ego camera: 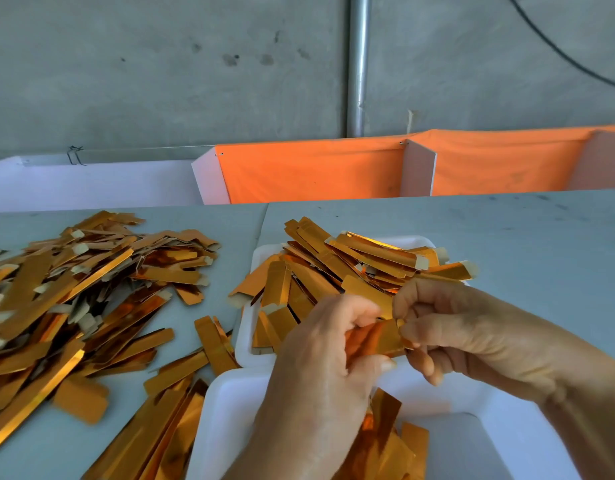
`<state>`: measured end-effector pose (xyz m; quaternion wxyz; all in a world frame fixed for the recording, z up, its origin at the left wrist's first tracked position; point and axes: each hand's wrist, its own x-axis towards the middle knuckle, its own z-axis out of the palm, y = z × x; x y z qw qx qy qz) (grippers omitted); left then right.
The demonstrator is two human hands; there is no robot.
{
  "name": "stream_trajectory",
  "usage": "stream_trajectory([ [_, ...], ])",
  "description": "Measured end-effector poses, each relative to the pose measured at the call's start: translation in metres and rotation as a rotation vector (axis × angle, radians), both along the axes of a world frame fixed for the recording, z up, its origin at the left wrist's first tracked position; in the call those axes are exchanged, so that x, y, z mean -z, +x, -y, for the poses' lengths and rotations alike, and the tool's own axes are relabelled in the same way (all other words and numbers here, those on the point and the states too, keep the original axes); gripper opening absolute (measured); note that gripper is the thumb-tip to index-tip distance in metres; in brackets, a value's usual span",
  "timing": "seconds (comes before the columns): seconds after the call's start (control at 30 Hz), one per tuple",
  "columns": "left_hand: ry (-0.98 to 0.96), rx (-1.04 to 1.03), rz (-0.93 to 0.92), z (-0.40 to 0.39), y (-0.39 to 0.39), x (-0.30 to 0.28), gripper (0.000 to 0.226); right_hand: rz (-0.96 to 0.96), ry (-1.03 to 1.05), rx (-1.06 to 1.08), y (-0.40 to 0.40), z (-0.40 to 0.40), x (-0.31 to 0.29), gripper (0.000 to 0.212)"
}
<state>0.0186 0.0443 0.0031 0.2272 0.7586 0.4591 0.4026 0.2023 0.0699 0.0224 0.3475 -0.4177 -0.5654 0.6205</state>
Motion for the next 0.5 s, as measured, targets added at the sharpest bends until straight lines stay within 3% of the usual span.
stream_trajectory([
  [0.2, -0.056, 0.015, 0.100, 0.0008, -0.0013, -0.0029, 0.028, -0.034, 0.004, 0.037, 0.0004, 0.0015, -0.0018, 0.012],
  [0.5, 0.151, 0.020, -0.087, -0.0013, -0.0027, -0.0009, 0.021, 0.015, 0.074, 0.024, -0.0029, -0.0009, 0.0029, 0.021],
])
